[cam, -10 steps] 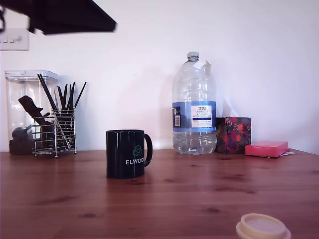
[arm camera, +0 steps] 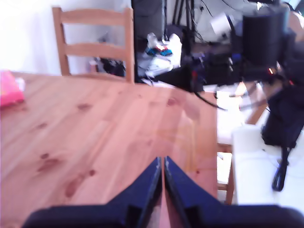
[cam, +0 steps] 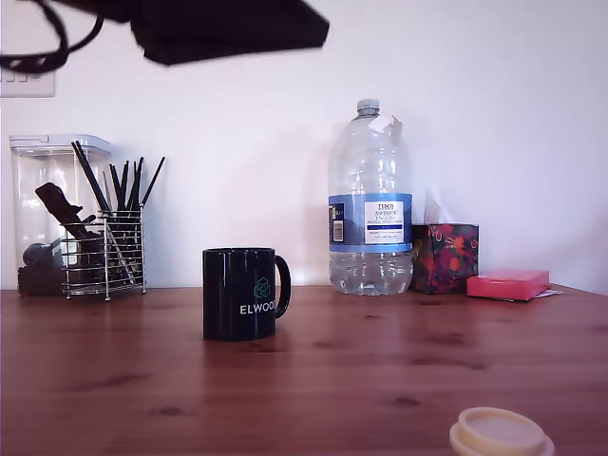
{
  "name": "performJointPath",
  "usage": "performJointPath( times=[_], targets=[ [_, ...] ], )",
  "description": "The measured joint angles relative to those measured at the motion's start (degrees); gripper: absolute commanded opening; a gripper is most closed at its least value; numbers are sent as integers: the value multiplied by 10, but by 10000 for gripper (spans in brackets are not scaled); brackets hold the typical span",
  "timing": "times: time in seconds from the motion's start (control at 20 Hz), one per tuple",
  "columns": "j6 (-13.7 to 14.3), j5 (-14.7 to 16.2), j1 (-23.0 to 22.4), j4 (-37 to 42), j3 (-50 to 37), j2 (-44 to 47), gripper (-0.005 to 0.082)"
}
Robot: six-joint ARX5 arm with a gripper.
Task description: Pick up the coffee capsules from the table one by one and drop them inside the nearest coffee cup
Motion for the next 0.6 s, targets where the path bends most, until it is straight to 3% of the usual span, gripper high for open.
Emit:
performJointPath(
  times=[0.3, 0.6],
  targets=[
    [0, -21, -35, 55, -123, -1, -19],
    [-5, -87, -69, 63, -199, -75, -19]
  ],
)
